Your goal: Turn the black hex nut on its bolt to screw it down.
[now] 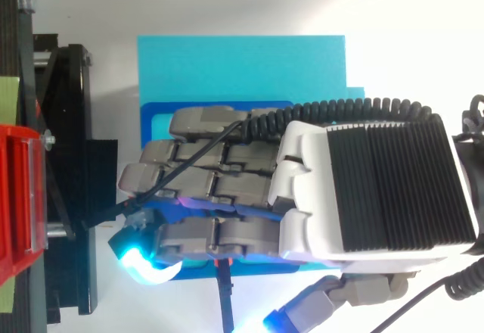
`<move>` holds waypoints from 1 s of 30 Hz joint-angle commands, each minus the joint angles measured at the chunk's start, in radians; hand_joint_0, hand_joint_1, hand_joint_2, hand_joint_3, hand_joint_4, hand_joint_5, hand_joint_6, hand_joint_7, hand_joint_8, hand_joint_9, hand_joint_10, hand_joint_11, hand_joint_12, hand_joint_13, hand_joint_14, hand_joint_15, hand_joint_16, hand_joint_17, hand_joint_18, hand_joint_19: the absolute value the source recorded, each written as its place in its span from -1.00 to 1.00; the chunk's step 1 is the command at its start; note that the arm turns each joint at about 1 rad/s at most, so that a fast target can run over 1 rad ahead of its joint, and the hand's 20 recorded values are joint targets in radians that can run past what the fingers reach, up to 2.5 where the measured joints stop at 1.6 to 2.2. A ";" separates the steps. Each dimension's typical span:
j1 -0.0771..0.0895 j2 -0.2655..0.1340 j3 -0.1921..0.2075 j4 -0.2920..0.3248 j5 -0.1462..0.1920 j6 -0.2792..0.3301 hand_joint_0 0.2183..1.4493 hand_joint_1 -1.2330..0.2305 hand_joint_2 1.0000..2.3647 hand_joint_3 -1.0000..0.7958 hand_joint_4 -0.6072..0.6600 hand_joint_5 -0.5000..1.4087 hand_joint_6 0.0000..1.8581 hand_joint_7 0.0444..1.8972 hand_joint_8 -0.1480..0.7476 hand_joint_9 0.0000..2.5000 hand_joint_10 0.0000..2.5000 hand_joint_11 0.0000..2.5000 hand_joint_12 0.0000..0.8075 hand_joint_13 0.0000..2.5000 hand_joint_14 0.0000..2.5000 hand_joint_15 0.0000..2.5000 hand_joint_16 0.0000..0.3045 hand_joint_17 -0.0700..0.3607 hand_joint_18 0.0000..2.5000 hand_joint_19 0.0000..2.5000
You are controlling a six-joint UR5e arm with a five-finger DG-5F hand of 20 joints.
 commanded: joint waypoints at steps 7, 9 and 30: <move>0.009 -0.003 0.000 -0.002 -0.001 -0.128 -0.50 0.09 -1.00 -0.44 0.22 -0.69 -0.46 -0.22 -0.08 -0.76 -1.00 -1.00 -0.15 -0.69 -1.00 -0.97 -0.69 -0.19 -0.77 -0.86; 0.011 -0.035 0.015 -0.006 0.004 -0.139 -0.51 0.10 -1.00 -0.44 0.22 -0.69 -0.46 -0.22 -0.08 -0.76 -1.00 -1.00 -0.14 -0.69 -1.00 -0.97 -0.69 -0.19 -0.77 -0.87; -0.015 -0.083 0.106 -0.155 -0.096 -0.196 -0.52 0.15 -1.00 -0.44 0.35 -0.67 -0.46 -0.03 -0.08 -0.77 -1.00 -0.98 -0.14 -0.69 -1.00 -0.97 -0.69 -0.18 -0.78 -0.88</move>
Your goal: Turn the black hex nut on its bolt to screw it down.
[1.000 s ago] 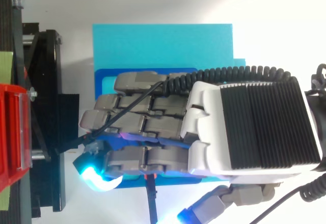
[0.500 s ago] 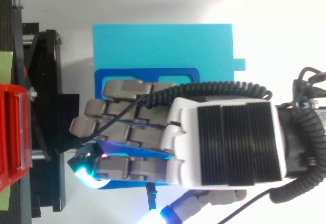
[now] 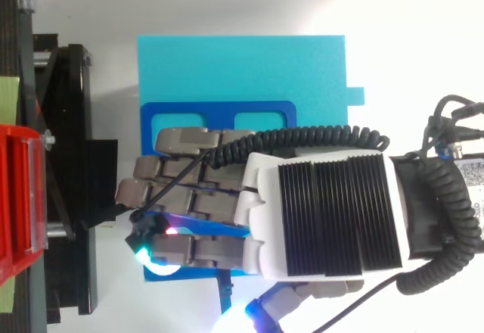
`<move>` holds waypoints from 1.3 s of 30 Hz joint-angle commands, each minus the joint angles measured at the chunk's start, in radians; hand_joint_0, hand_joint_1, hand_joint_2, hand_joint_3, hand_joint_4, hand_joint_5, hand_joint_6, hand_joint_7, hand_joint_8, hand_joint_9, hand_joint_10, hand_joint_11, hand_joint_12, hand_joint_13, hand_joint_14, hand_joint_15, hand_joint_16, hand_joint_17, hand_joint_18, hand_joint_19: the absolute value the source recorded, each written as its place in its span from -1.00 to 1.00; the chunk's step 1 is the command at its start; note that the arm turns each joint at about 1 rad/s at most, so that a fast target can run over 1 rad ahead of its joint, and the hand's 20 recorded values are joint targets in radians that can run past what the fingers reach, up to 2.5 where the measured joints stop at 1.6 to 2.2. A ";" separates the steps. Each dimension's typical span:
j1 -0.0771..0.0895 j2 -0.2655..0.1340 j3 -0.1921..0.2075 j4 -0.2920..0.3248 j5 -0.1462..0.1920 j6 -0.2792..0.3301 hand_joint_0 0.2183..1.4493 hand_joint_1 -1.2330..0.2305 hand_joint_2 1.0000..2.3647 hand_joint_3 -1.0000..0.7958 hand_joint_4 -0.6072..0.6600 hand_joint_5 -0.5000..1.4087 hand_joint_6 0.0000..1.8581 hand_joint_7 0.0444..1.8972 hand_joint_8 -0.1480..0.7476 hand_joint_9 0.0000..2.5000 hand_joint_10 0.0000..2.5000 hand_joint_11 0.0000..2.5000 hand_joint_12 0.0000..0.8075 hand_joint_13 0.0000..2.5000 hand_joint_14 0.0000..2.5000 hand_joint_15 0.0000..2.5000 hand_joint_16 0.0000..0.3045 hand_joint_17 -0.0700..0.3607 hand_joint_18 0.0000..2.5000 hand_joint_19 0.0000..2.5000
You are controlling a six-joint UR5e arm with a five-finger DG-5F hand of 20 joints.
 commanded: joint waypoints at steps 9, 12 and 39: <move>-0.022 0.000 0.041 -0.052 -0.023 -0.036 -0.53 0.16 -1.00 -0.44 0.34 -0.67 -0.46 -0.04 -0.08 -0.77 -1.00 -0.98 -0.13 -0.69 -1.00 -0.97 -0.69 -0.18 -0.77 -0.87; -0.025 0.000 0.041 -0.045 -0.023 -0.059 -0.53 0.16 -1.00 -0.44 0.35 -0.67 -0.46 -0.04 -0.08 -0.77 -1.00 -0.98 -0.13 -0.69 -1.00 -0.97 -0.68 -0.17 -0.77 -0.87; -0.059 -0.020 0.039 -0.043 -0.077 -0.094 -0.51 0.13 -1.00 -0.44 0.27 -0.68 -0.46 0.08 -0.10 -0.78 -1.00 -0.93 -0.15 -0.68 -1.00 -0.95 -0.69 -0.19 -0.77 -0.88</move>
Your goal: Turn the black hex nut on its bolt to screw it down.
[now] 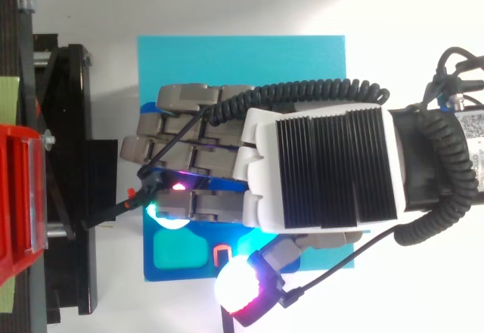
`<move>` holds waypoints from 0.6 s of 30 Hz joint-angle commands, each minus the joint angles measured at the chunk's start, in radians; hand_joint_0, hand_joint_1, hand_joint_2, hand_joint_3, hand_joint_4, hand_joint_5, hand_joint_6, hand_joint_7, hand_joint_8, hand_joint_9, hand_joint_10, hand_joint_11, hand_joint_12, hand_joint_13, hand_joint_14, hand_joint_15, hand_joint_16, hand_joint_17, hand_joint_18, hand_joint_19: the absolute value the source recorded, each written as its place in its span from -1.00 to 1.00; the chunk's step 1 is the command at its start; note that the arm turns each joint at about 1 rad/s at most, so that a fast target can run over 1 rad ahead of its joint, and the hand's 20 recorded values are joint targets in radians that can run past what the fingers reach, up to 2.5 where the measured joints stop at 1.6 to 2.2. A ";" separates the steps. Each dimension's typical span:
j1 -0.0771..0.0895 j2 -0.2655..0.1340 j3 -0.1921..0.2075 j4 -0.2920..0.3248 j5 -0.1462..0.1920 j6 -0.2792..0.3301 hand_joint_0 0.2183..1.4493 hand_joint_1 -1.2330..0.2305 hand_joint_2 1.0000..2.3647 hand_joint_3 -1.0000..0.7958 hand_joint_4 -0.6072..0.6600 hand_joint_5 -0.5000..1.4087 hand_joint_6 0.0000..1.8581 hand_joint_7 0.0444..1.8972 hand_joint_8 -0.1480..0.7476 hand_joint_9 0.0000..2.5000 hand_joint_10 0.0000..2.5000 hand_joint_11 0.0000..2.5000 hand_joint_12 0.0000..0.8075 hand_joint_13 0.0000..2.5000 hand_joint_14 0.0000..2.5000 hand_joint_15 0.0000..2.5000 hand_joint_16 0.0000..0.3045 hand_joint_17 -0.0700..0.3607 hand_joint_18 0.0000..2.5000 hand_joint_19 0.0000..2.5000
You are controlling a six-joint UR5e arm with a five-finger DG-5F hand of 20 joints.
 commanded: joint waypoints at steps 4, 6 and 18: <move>-0.006 -0.003 0.000 0.018 -0.014 0.000 -0.51 0.12 -1.00 -0.44 0.14 -0.69 -0.40 -0.03 -0.13 -0.81 -1.00 -0.94 -0.17 -0.69 -1.00 -0.95 -0.70 -0.20 -0.78 -0.87; -0.008 -0.003 0.000 0.015 -0.014 -0.002 -0.51 0.12 -1.00 -0.44 0.14 -0.69 -0.40 -0.04 -0.13 -0.81 -1.00 -0.94 -0.17 -0.70 -1.00 -0.95 -0.71 -0.21 -0.79 -0.87; -0.017 -0.003 0.000 0.016 -0.034 -0.004 -0.55 0.36 -1.00 -0.44 0.40 -0.71 -0.25 -0.26 -0.08 -0.81 -1.00 -0.90 -0.14 -0.70 -1.00 -0.94 -0.69 -0.18 -0.80 -0.87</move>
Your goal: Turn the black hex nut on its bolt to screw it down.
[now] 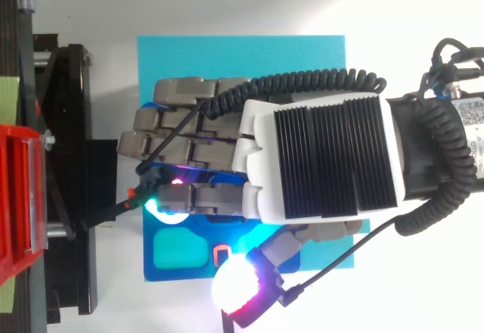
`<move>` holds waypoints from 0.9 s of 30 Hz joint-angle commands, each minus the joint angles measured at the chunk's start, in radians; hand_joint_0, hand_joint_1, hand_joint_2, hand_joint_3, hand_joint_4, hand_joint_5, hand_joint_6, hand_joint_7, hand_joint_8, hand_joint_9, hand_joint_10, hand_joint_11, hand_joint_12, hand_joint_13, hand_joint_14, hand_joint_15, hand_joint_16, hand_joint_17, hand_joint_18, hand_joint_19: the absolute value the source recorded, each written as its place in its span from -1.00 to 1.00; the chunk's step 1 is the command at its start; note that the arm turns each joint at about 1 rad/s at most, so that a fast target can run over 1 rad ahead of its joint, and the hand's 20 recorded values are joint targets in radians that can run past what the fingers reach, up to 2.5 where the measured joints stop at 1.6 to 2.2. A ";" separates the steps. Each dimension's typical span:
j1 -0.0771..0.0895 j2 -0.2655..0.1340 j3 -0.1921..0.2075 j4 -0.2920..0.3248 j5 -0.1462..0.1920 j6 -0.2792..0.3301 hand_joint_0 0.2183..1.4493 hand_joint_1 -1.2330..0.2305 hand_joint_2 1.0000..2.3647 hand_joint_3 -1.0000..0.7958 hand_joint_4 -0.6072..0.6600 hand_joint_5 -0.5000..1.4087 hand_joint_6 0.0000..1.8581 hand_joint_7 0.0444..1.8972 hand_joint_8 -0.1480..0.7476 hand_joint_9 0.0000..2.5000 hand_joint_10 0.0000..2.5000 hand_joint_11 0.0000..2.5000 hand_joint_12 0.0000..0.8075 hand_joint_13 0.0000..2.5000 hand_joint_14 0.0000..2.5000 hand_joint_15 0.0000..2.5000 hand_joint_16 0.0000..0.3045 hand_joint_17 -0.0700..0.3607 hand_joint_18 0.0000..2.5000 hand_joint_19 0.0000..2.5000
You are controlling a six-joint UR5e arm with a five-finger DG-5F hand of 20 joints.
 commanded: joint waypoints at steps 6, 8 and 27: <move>0.002 0.000 0.000 0.001 -0.001 -0.005 -0.55 0.38 -1.00 -0.44 0.28 -0.72 -0.16 -0.38 -0.08 -0.80 -1.00 -0.89 -0.14 -0.70 -1.00 -0.94 -0.69 -0.18 -0.80 -0.87; 0.004 0.000 0.000 0.004 -0.001 -0.005 -0.55 0.38 -1.00 -0.44 0.26 -0.72 -0.15 -0.40 -0.09 -0.80 -1.00 -0.88 -0.14 -0.70 -1.00 -0.95 -0.69 -0.18 -0.80 -0.87; 0.001 0.000 0.008 0.002 -0.042 -0.006 -0.56 0.39 -1.00 -0.44 0.42 -0.72 -0.09 -0.45 -0.05 -0.78 -1.00 -0.85 -0.12 -0.69 -1.00 -0.93 -0.69 -0.18 -0.80 -0.87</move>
